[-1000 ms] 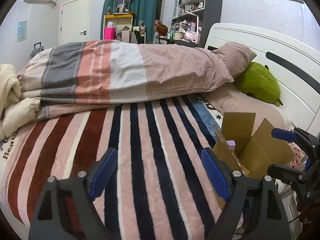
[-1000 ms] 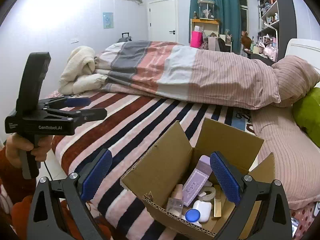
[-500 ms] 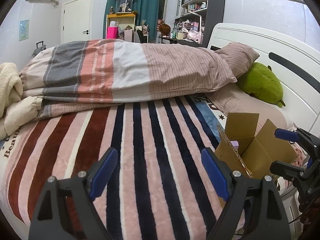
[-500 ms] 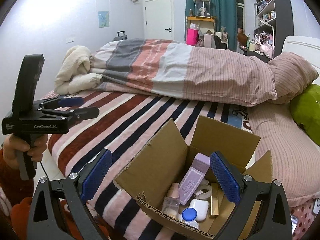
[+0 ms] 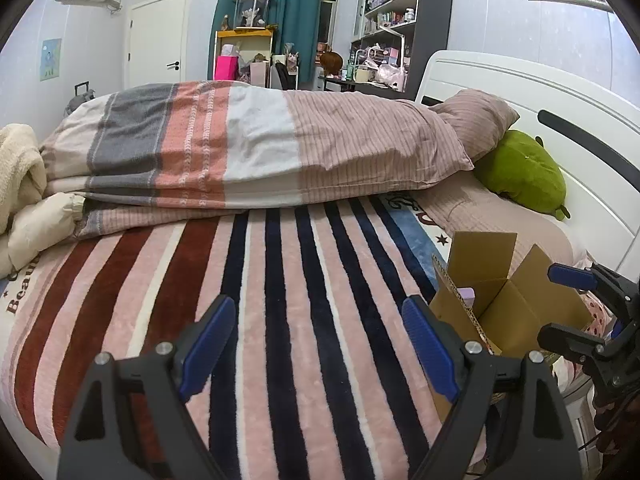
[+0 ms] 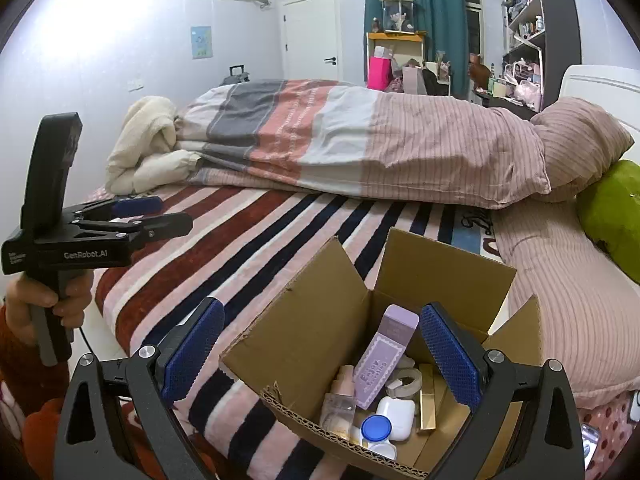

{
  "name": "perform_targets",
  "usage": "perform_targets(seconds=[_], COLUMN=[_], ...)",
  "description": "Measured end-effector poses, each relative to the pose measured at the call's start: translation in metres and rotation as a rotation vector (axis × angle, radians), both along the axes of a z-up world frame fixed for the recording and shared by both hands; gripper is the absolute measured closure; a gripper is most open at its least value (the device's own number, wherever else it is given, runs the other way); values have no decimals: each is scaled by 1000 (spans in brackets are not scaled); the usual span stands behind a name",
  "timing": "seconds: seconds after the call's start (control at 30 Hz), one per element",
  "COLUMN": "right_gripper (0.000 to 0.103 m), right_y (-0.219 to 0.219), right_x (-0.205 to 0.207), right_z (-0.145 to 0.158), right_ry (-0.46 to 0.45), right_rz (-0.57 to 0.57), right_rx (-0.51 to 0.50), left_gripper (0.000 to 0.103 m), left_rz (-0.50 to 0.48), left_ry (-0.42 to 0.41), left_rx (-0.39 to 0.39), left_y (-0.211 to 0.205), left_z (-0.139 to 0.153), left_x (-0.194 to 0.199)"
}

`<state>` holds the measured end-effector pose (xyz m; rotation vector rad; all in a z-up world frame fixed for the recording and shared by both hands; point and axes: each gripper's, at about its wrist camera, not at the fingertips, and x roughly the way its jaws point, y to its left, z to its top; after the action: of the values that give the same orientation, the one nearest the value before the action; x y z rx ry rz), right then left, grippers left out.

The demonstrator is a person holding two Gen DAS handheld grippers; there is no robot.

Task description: Organize rigid objects

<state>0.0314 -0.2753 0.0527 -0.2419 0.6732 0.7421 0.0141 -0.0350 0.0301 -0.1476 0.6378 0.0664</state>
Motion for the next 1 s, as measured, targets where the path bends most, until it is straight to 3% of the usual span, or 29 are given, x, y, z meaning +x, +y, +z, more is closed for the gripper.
perform_targets(seconds=[1.0], right_gripper=[4], right_y=[2], right_x=[-6], right_z=[-2], right_ry=[8], right_rz=[-20], right_rx=[0], left_gripper=[19], left_rz=[4], left_ry=[3], left_rx=[-5], left_y=[1], left_z=[-3], left_x=[0])
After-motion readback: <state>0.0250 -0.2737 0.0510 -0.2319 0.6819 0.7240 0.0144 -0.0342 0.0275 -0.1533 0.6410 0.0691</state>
